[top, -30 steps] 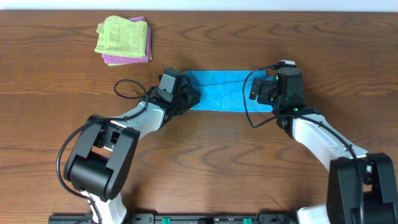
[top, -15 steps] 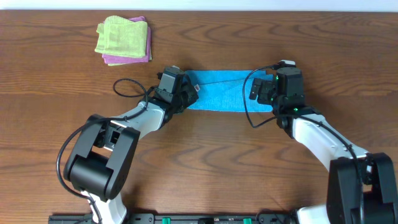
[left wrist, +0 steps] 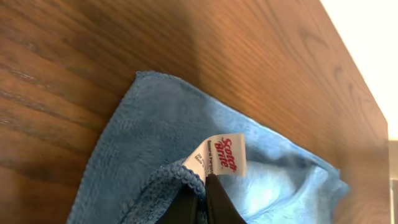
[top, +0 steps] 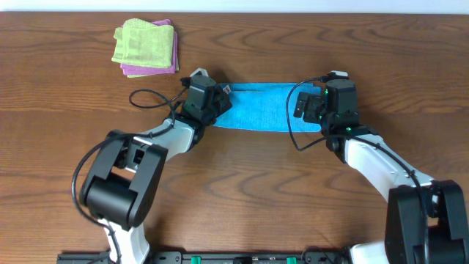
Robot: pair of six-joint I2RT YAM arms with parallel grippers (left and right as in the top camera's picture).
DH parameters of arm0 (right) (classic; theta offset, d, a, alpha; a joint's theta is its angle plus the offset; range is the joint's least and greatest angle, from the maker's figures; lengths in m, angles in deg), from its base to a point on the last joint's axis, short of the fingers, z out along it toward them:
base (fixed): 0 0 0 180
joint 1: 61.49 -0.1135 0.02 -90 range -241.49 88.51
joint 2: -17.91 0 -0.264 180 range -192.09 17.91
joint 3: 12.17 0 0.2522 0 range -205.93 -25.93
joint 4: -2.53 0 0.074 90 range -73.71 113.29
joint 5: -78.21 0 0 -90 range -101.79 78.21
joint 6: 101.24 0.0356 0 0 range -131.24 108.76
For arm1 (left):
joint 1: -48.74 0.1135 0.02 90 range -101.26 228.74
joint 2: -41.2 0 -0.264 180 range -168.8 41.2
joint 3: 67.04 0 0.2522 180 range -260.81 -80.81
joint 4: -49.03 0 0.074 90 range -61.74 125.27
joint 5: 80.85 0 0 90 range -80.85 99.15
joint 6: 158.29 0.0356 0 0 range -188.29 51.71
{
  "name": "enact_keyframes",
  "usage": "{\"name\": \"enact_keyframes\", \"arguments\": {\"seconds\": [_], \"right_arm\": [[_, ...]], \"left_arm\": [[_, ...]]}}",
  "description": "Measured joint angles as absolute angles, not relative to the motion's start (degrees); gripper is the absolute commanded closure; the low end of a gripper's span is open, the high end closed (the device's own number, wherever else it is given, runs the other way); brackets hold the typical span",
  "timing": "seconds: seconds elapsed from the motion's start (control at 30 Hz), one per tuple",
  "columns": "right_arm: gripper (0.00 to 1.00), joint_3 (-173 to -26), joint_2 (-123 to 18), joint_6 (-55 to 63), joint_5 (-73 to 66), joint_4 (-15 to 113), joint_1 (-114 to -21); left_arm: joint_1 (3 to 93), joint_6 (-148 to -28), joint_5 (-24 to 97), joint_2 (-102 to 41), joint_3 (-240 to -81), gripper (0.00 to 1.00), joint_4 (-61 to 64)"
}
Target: Fold the cloth
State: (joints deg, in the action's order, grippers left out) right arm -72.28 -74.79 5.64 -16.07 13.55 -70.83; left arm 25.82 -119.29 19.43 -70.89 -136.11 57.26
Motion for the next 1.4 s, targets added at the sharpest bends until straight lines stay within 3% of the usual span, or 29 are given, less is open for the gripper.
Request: {"name": "enact_keyframes", "arguments": {"seconds": [0.43,0.47,0.6,0.63,1.13,1.4], "right_arm": [[0.01,-72.3,-74.8,5.6,-16.1,16.5,-70.8],[0.01,-72.3,-74.8,5.6,-16.1,16.6,-70.8],[0.01,-72.3,-74.8,5.6,-16.1,16.5,-70.8],[0.01,-72.3,-74.8,5.6,-16.1,16.6,-70.8],[0.01,-72.3,-74.8,5.6,-14.5,17.4,-70.8],[0.01,-72.3,-74.8,5.6,-11.1,17.8,-70.8]], "left_arm": [[28.0,-119.4,18.5,-74.5,-136.1,0.94,61.8],[28.5,-119.4,18.4,-74.5,-136.1,0.89,62.3],[29.5,-119.5,17.8,-74.5,-136.1,0.13,64.3],[29.6,-119.5,17.7,-74.5,-136.1,0.05,65.0],[29.8,-121.1,18.0,-74.5,-136.2,0.05,68.4],[32.6,-120.4,25.9,-74.3,-141.0,0.04,67.6]]}}
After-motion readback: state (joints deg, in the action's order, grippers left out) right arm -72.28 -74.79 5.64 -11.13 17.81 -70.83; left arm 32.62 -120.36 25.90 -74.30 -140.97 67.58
